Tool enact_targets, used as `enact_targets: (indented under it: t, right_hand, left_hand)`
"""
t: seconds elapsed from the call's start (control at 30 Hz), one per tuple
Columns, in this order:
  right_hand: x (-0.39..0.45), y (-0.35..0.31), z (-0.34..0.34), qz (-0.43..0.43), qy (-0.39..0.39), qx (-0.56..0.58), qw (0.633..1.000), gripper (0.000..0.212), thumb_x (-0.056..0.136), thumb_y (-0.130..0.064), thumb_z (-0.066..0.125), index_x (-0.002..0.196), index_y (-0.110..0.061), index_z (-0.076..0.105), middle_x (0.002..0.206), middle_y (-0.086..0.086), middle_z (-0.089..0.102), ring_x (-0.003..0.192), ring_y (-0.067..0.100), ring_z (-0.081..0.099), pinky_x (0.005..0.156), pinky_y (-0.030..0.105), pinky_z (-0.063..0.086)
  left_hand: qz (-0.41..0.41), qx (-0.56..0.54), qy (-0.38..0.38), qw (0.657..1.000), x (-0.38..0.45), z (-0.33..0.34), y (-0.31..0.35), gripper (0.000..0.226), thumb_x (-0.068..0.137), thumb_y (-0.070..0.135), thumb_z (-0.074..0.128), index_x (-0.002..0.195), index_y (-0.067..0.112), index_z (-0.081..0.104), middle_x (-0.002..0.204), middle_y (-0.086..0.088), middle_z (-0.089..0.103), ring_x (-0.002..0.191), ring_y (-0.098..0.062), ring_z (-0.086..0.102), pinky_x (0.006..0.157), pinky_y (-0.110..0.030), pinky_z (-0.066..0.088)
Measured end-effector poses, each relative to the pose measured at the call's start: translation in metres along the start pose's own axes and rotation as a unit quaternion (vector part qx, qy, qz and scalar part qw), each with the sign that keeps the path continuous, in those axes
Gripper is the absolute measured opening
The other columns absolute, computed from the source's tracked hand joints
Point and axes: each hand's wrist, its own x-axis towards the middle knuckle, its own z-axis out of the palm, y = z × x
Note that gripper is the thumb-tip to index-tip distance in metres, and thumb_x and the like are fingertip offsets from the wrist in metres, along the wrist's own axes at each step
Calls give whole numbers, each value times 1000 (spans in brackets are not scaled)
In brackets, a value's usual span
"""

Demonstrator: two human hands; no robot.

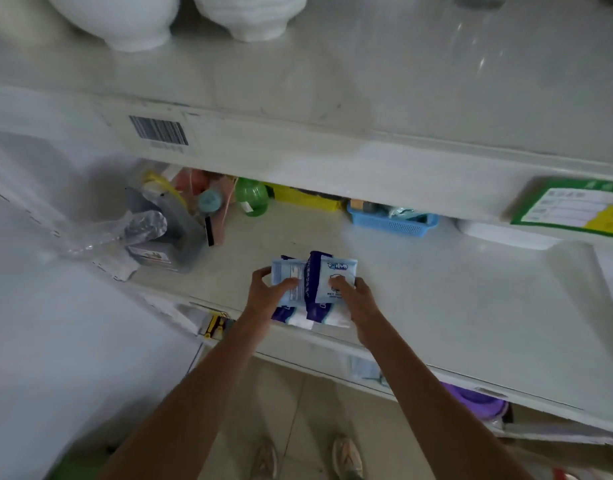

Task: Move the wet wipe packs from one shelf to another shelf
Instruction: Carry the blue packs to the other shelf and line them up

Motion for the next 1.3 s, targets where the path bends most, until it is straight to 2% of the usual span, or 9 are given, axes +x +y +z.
enact_targets:
  t: [0.1, 0.2, 0.37, 0.53, 0.73, 0.87, 1.0, 1.13, 1.3]
  right_hand:
    - [15, -11, 21, 6, 29, 8, 1000, 9, 94, -9, 63, 90, -17, 65, 83, 5, 74, 71, 20, 69, 61, 27, 56]
    - [31, -17, 33, 4, 65, -7, 998, 7, 93, -12, 64, 90, -18, 62, 87, 7, 72, 74, 20, 68, 70, 32, 57]
    - [38, -5, 42, 0, 116, -45, 992, 6, 90, -18, 62, 91, -21, 67, 90, 5, 75, 82, 24, 72, 78, 40, 61]
    - [39, 4, 60, -3, 171, -66, 983, 19, 83, -28, 64, 95, -14, 71, 99, 14, 77, 100, 36, 73, 84, 48, 61]
    - [34, 7, 69, -27, 218, -251, 943, 41, 88, -42, 58, 119, -16, 64, 110, 10, 43, 109, 30, 45, 93, 38, 50]
    - [44, 24, 47, -34, 230, -193, 953, 40, 78, -48, 63, 106, -19, 61, 112, 9, 46, 100, 31, 60, 89, 45, 60]
    - [38, 19, 40, -56, 223, -69, 971, 28, 82, -29, 69, 106, -14, 65, 104, 14, 73, 84, 26, 73, 74, 41, 65]
    - [24, 7, 35, -54, 196, -8, 979, 29, 83, -18, 64, 107, -3, 65, 101, 21, 74, 79, 24, 66, 69, 36, 55]
    - [9, -6, 22, -27, 182, 13, 983, 24, 94, -14, 58, 115, -4, 64, 90, 8, 68, 74, 17, 60, 62, 28, 47]
  left_hand:
    - [11, 22, -15, 1000, 37, -15, 12, 79, 73, 26, 90, 138, 12, 47, 125, -9, 62, 105, -26, 66, 93, -40, 57]
    - [13, 36, -38, 999, 67, -29, 20, 74, 71, 31, 90, 132, 7, 55, 120, -13, 67, 97, -27, 71, 78, -36, 61]
    - [20, 50, -34, 998, 78, -43, 25, 24, 85, 17, 80, 95, 17, 58, 90, -3, 67, 74, -14, 66, 62, -26, 54]
    - [64, 123, -15, 990, 76, -39, 21, 52, 78, 42, 76, 115, 8, 63, 108, -10, 73, 96, -29, 73, 84, -41, 60]
    - [128, 213, 21, 968, 54, -40, 26, 42, 90, 46, 68, 105, 7, 73, 99, -10, 76, 87, -27, 72, 70, -28, 47]
    - [154, 244, 82, 954, 62, -53, 24, 57, 75, 65, 63, 94, 12, 72, 90, -9, 75, 81, -29, 72, 70, -40, 60]
    - [140, 190, 72, 969, 62, -58, 35, 42, 88, 42, 71, 108, 5, 71, 105, -15, 76, 94, -34, 72, 82, -40, 57]
    - [127, 129, 37, 983, 67, -69, 44, 34, 91, 35, 67, 112, 8, 69, 109, -17, 74, 97, -34, 72, 87, -47, 60]
    - [114, 83, -15, 990, 62, -83, 69, 20, 94, 21, 61, 112, 12, 64, 105, -14, 68, 82, -22, 64, 62, -30, 52]
